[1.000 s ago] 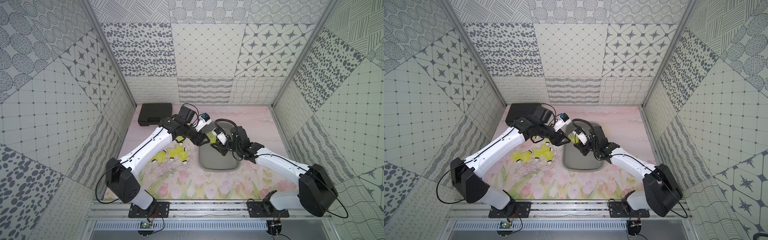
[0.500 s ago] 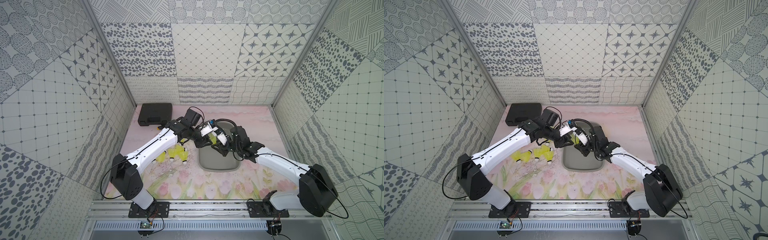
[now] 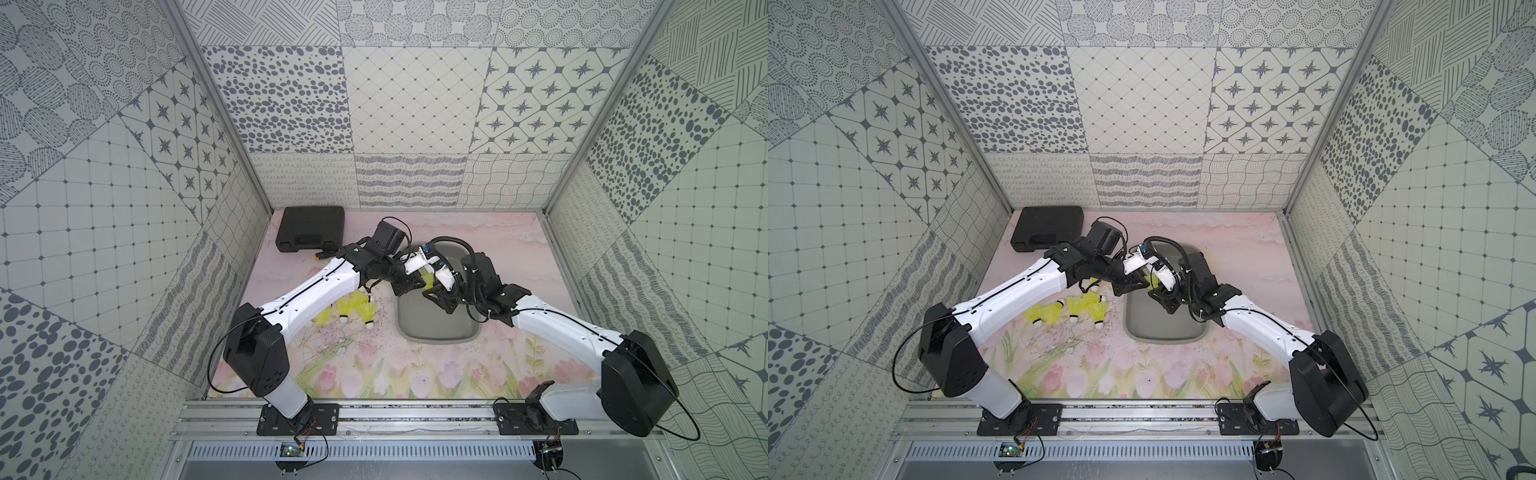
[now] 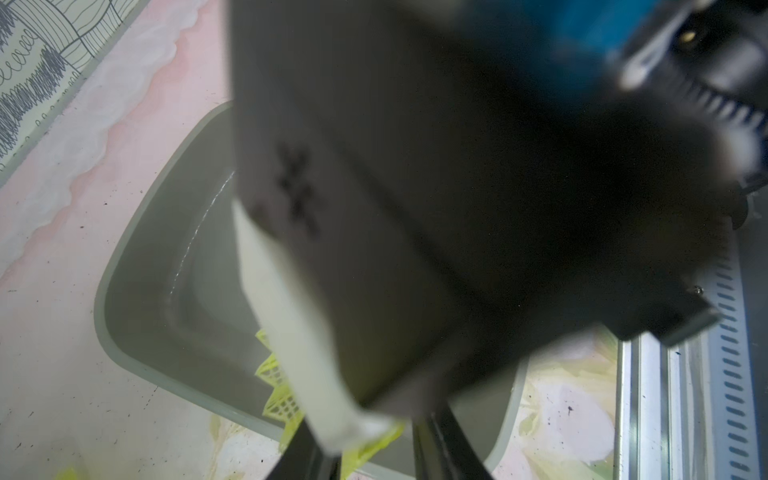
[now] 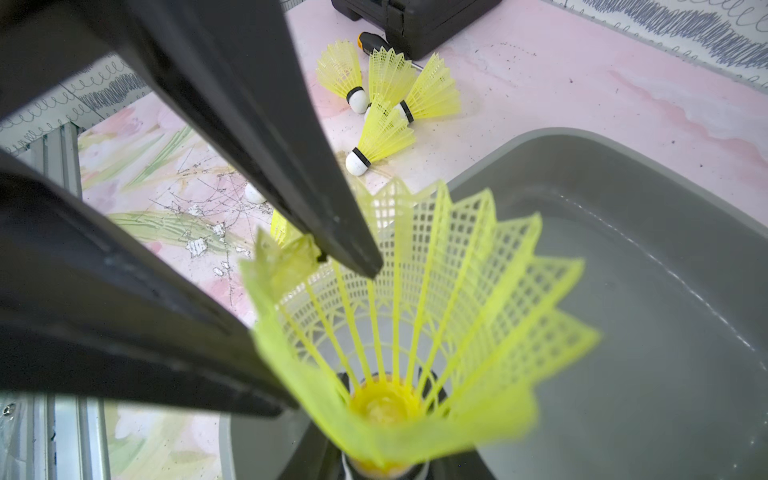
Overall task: Put the shuttlecocks into the storage box
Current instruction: Place the shuttlecock in the storage box.
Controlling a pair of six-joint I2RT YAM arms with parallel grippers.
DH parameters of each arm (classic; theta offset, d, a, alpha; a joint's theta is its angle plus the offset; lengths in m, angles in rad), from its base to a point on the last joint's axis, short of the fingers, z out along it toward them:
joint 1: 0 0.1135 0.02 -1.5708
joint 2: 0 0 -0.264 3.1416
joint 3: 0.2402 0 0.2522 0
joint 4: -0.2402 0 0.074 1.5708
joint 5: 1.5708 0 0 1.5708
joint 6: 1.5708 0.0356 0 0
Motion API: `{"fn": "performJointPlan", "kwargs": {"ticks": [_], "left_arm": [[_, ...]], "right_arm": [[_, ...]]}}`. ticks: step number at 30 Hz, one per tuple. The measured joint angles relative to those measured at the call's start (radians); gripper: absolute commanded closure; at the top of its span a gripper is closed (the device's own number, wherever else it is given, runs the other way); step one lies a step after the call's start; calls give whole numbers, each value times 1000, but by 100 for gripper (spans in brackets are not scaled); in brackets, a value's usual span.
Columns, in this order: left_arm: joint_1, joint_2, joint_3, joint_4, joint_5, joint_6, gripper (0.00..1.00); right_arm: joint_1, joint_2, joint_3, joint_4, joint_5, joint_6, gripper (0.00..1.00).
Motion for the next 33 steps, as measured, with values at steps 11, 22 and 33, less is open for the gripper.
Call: {"fn": "performJointPlan", "kwargs": {"ticks": [11,22,33], "left_arm": [[-1,-47,-66,97,1,-96,100],[-1,-46,-122,319,-132,-534,100],[-1,173,-19,424,-188,-959,100]], "right_arm": [[-5,-64,-51,71,107,40,37],[-147,-180,-114,75,267,221,36],[-293,-94,-84,-108,263,431,37]]}}
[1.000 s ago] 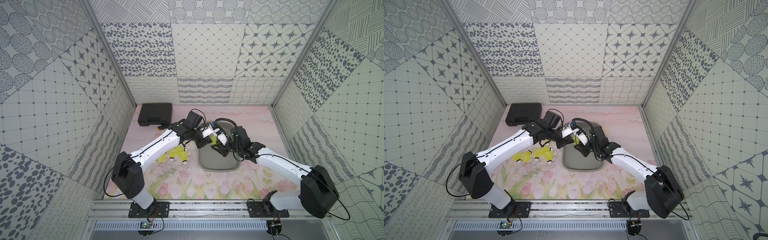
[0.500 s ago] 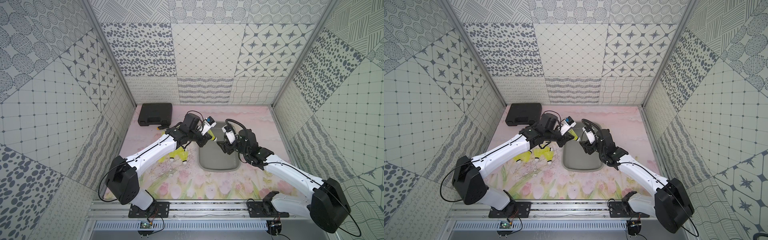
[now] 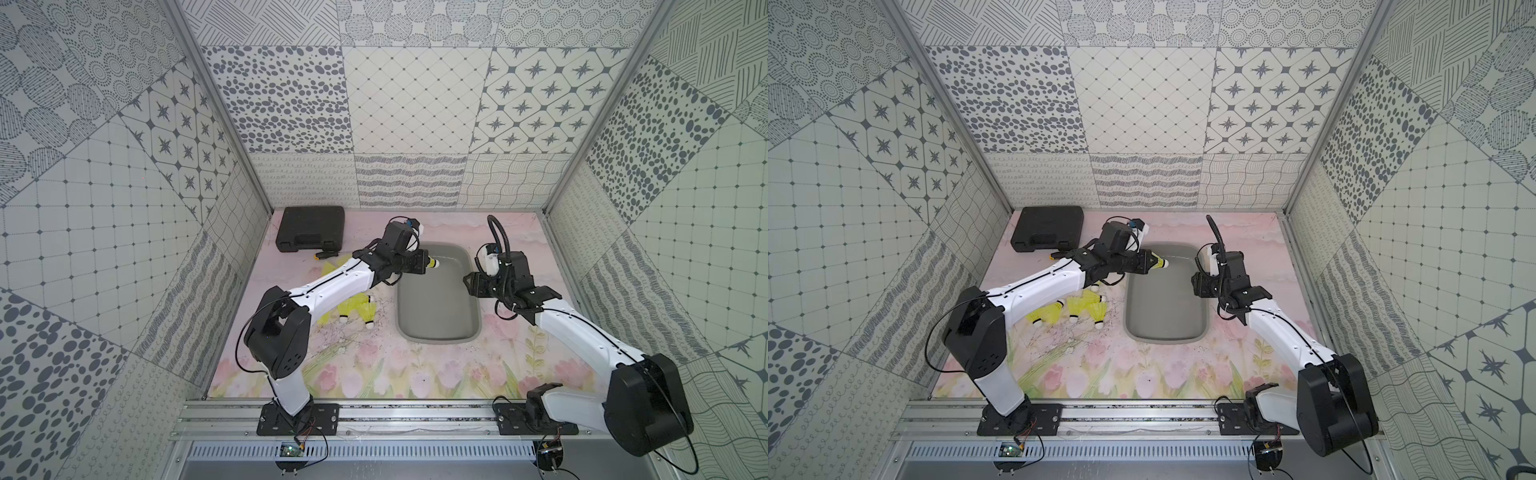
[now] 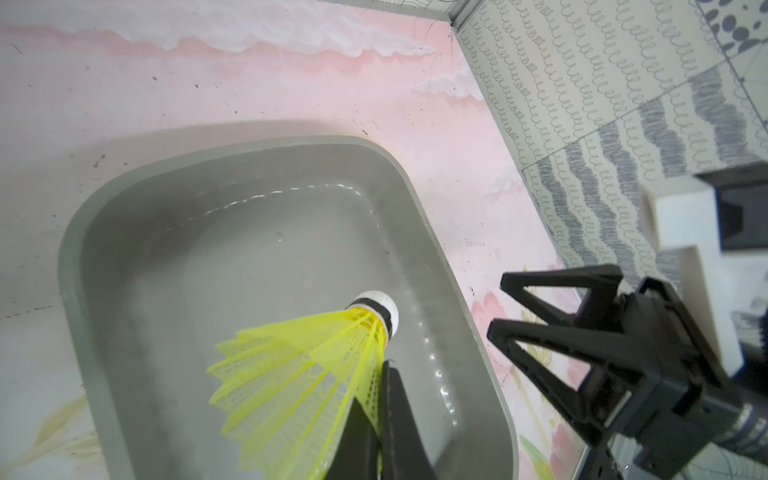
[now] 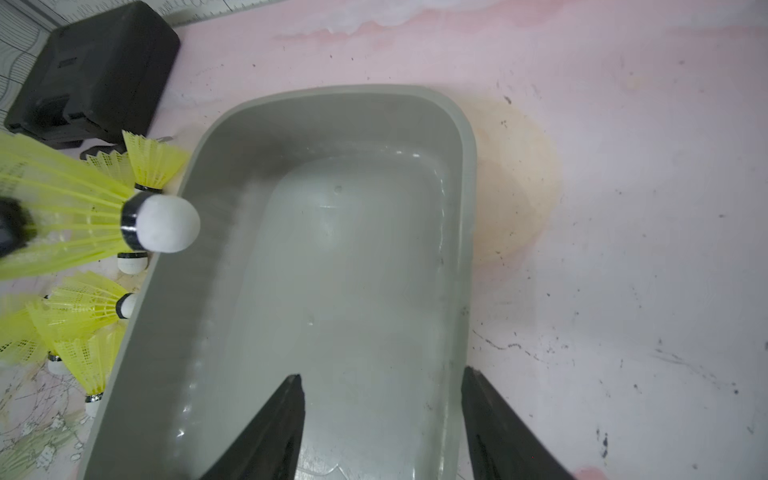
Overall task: Put the shuttlecocks into the storage box
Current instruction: Place the shuttlecock in the storage box.
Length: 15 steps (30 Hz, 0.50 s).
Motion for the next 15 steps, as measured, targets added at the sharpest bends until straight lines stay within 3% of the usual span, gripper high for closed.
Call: {"fn": "performJointPlan", "kwargs": {"ticks": [15], "left_arm": [[-1,287,183,97,39,-274,100]], "right_arm": [[-14,104,-1,-47,15,64,49]]}}
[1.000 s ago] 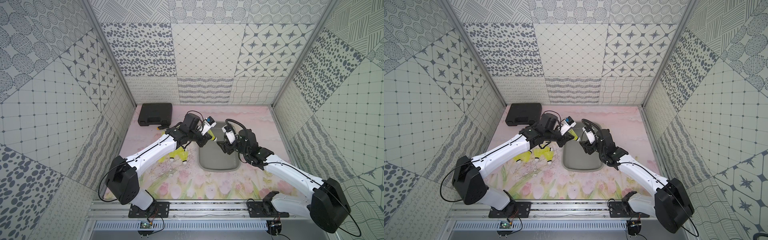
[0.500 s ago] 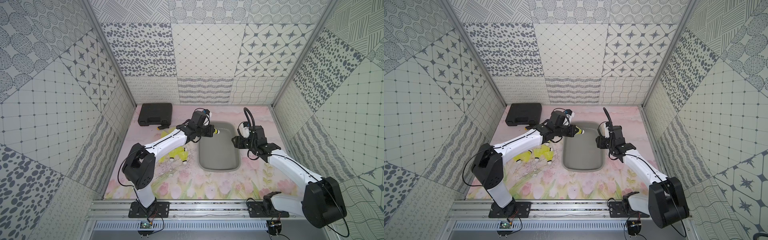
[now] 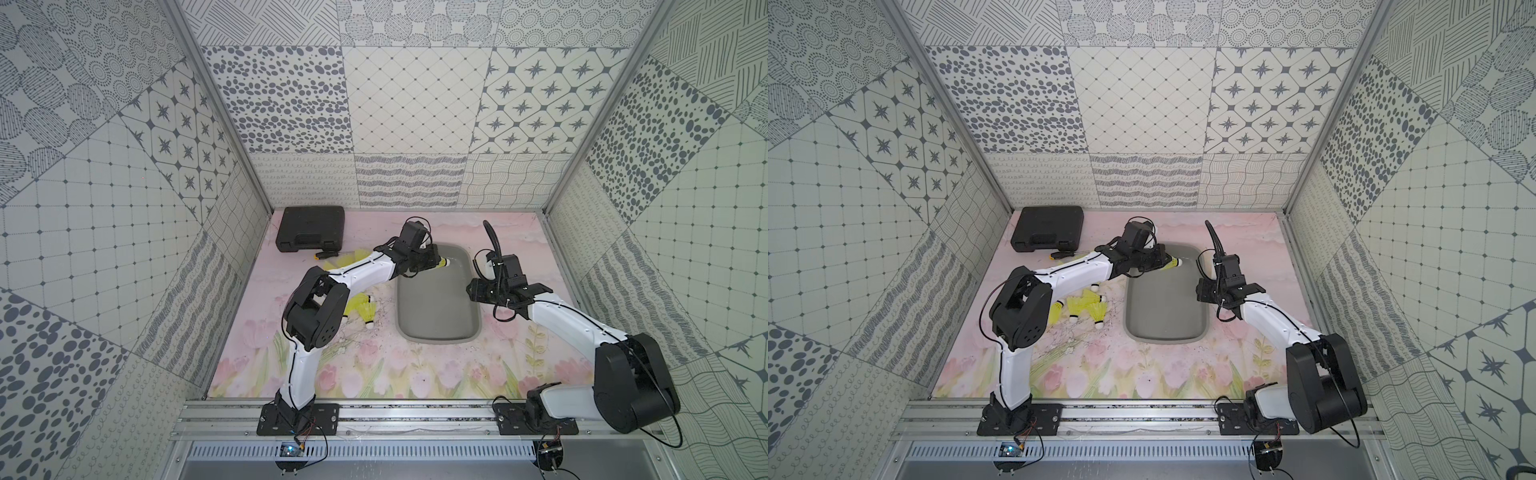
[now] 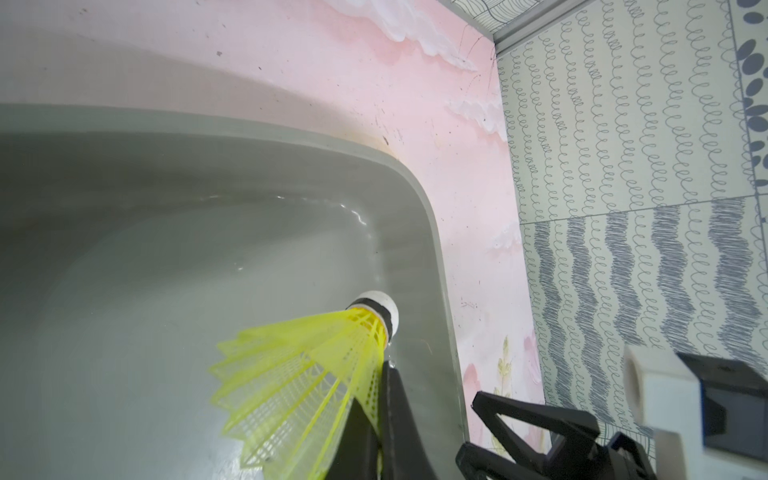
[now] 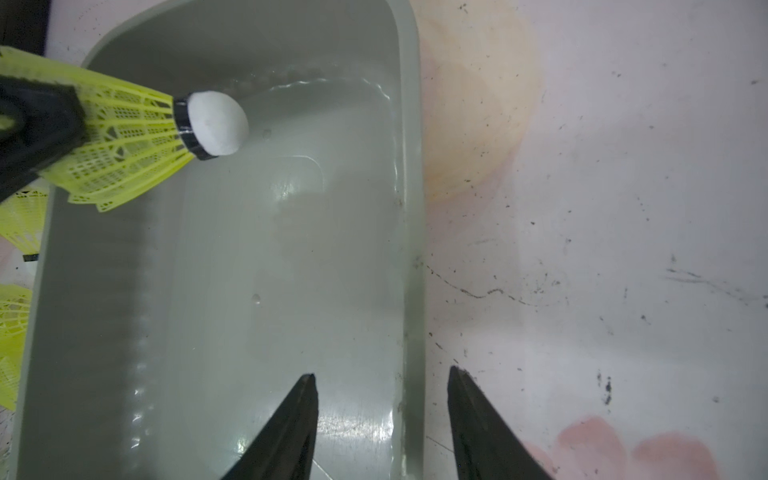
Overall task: Put the shuttlecocks into the storage box
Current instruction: Place the shuttlecock in the storage box.
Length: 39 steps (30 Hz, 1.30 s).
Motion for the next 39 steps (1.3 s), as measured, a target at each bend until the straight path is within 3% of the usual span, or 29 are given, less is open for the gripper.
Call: {"fn": "performJointPlan", "kwargs": {"ticks": [15,29,39], "left_arm": [[-6,224,232,-4,72,-66,100],[-6,307,316,-52,105,-64,100],[-5,323,342,-94,105,-53,84]], "right_arm": [[-1,37,0,14,-56,-8,53],[-1,38,0,14,-70,-23,52],[-1,38,0,14,-69,-26,52]]}}
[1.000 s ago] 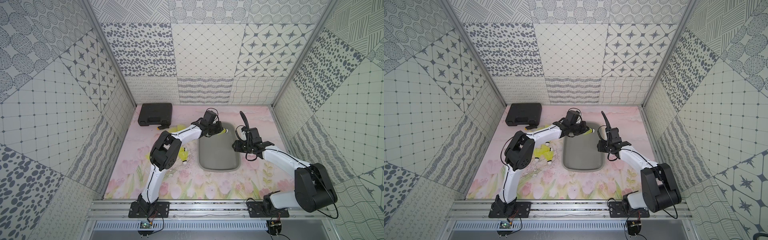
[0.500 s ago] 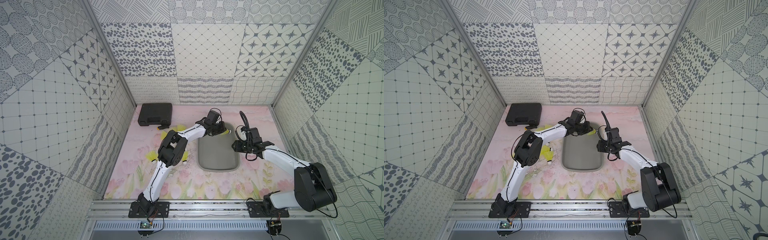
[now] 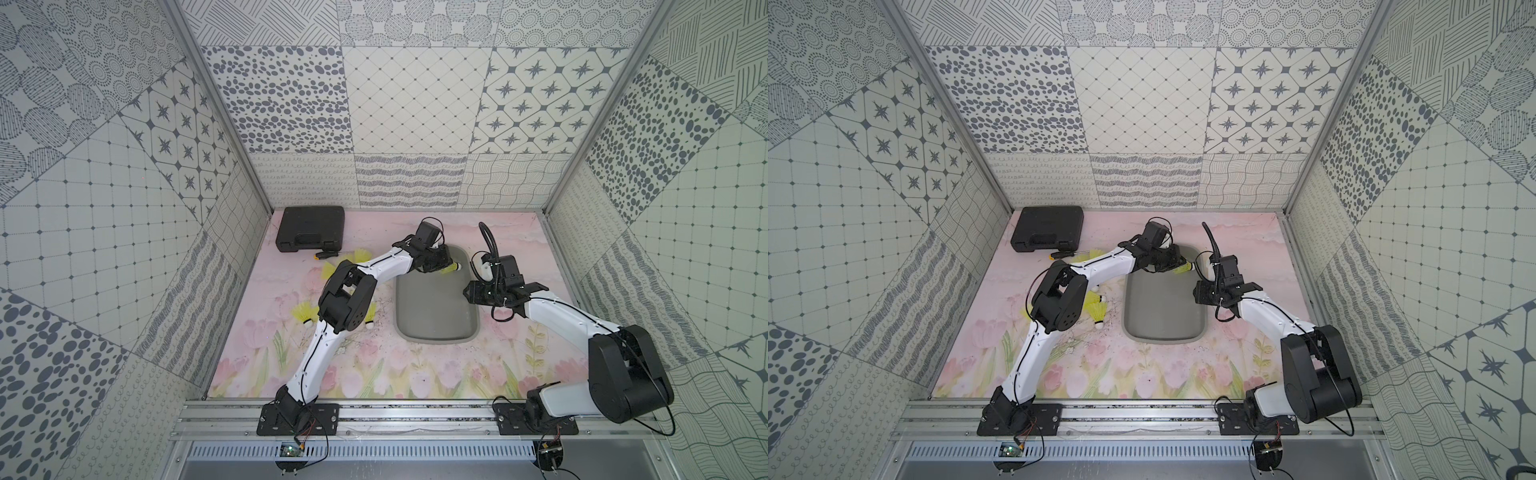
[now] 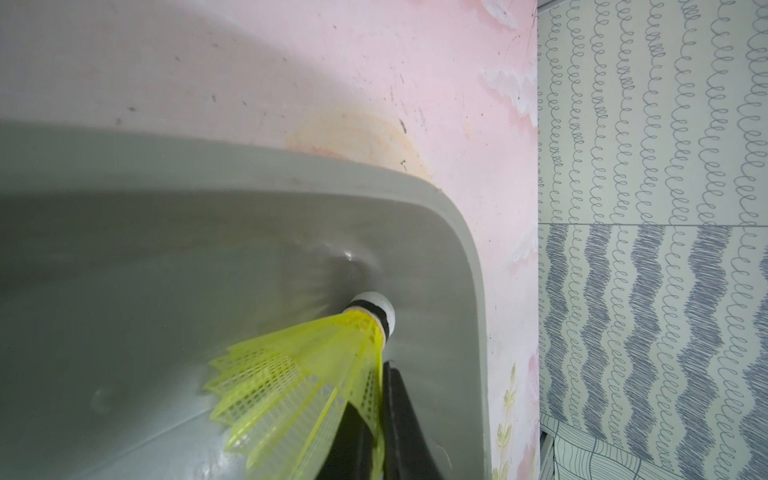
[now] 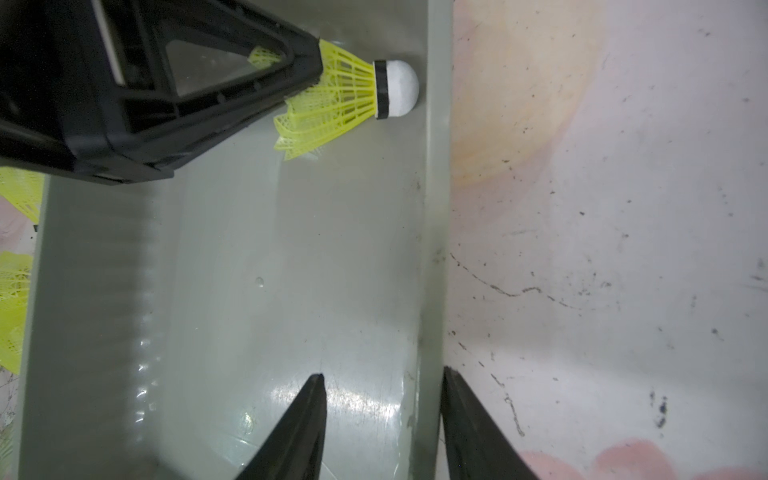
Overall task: Put the shuttlecocks into the storage box
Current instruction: Place the shuttlecock in the storage box.
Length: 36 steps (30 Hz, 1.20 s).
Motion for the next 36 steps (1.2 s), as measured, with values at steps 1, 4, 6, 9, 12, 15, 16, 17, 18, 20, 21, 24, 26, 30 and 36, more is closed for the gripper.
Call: {"fn": "performJointPlan", "kwargs": {"ticks": [1,4,6,9,12,15,16,17,18,20,21,24,26,30,36], "left_arm": [[0,2,3,-3,0,2,82],[1,10,13,-13,0,6,76],[1,15,21,-22,0,11,74],[4,20,32,-38,0,15,73],[8,26,44,-50,0,21,70],[10,30,58,-66,-1,29,69],[11,31,63,-73,-1,32,69],[11,31,67,-77,-2,37,69],[11,31,71,-79,-1,41,69],[12,32,77,-82,1,47,69],[12,33,82,-84,2,50,69],[13,39,92,-87,6,57,69],[13,41,96,-90,8,61,69],[14,41,100,-92,10,66,69],[15,41,102,-95,17,73,67]], "right_arm": [[0,0,0,0,0,0,52],[0,0,0,0,1,-3,52],[0,0,0,-1,2,-3,51],[0,0,0,-1,2,-3,51],[0,0,0,-1,2,-3,51],[0,-1,0,-2,3,-5,51],[0,-2,0,-3,5,-5,51],[0,-3,0,-4,6,-6,50],[0,-4,0,-4,9,-6,50],[0,-7,0,-5,13,-6,50],[0,-10,0,-6,15,-6,50],[0,-15,0,-8,25,-6,49],[0,-16,0,-9,29,-6,50],[0,-16,0,-15,32,-6,49],[0,-16,0,-20,37,-6,49]]}}
